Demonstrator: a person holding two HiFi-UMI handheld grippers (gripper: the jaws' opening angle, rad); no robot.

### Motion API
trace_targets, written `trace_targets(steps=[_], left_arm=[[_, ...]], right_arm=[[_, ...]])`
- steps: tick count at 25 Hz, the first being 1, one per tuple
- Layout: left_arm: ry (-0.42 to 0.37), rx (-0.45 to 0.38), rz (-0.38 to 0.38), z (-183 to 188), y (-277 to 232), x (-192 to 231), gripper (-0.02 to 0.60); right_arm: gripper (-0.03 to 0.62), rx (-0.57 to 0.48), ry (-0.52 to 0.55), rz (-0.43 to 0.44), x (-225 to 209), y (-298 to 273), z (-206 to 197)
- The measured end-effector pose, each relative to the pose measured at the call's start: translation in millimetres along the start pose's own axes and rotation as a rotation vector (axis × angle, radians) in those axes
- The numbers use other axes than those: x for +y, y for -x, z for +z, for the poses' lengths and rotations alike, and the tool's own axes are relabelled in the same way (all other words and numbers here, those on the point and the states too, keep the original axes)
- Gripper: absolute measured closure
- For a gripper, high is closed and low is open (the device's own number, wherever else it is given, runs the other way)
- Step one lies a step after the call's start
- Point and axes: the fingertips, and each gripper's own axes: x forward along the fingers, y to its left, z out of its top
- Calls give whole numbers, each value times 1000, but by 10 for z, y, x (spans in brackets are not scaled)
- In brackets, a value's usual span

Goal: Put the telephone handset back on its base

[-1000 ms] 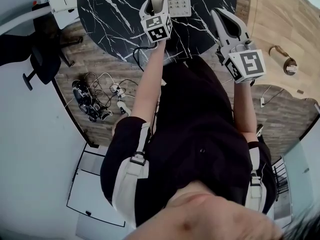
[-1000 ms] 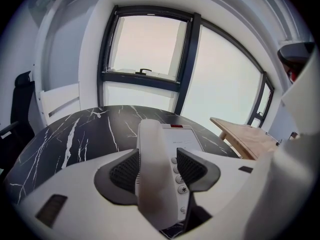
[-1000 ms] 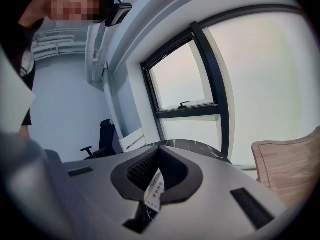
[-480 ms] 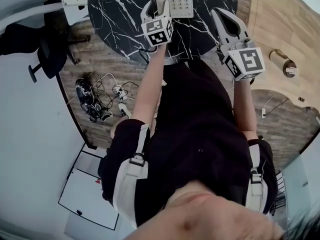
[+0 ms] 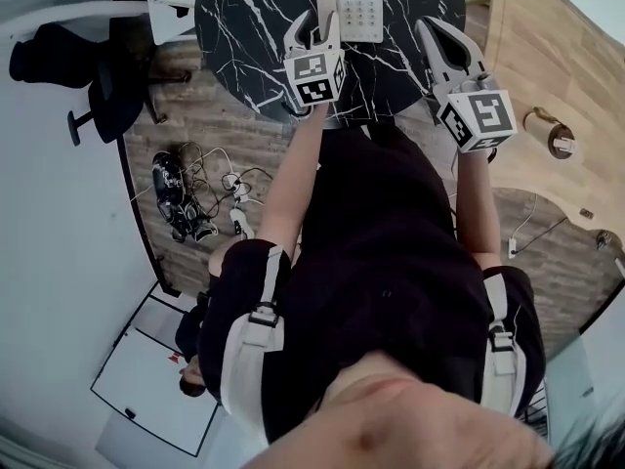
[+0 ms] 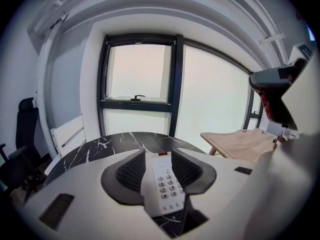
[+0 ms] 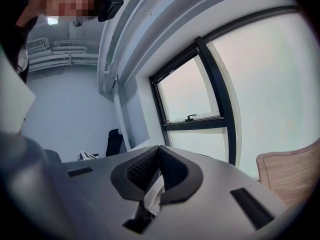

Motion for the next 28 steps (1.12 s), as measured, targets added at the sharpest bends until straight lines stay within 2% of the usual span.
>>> trace_targets(steps=[11, 19, 28], left_arm=[[-9, -144, -55, 658, 542, -196, 508], [-32, -261, -78, 1178, 884, -238, 543], [-71, -338, -120, 1563, 1127, -240, 566]], right_arm=[[565, -47, 23, 41, 65, -22, 166], [565, -71, 55, 62, 170, -108, 338], [565, -97, 87, 67, 232, -168, 506]])
